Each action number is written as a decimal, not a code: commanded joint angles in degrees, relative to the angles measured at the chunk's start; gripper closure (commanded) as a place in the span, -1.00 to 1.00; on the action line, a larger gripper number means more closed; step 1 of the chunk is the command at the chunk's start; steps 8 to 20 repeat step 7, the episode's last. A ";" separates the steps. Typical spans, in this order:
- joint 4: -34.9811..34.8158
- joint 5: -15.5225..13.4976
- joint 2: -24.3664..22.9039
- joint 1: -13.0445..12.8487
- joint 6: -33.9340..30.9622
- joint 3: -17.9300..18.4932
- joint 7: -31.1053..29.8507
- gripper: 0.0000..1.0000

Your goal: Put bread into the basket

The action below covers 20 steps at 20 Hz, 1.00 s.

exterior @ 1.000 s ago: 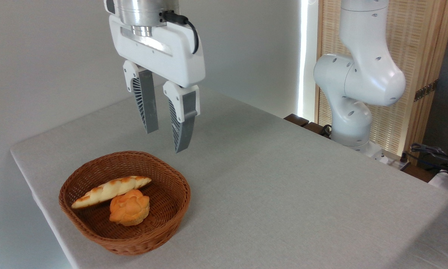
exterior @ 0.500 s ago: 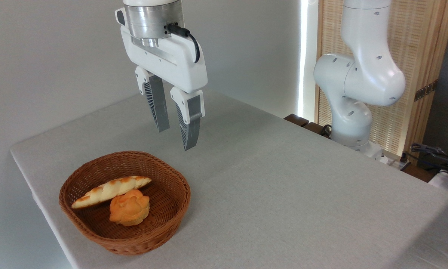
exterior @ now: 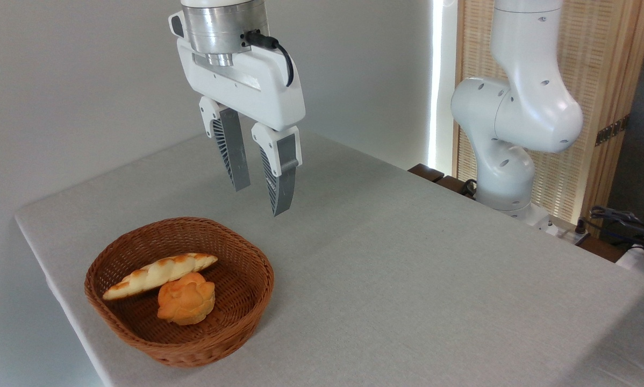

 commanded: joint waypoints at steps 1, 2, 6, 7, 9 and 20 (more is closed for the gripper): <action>-0.05 0.91 -0.76 -0.31 -1.05 0.36 -0.89 -1.00; -0.05 0.91 -0.76 -0.31 -1.05 0.36 -0.89 -1.00; 0.03 0.83 -0.67 -0.31 -1.05 0.62 -0.37 -1.00; 0.03 0.83 -0.67 -0.31 -1.05 0.62 -0.36 -1.00; 0.03 0.83 -0.67 -0.31 -1.05 0.62 -0.36 -1.00; 0.03 0.83 -0.67 -0.31 -1.05 0.62 -0.36 -1.00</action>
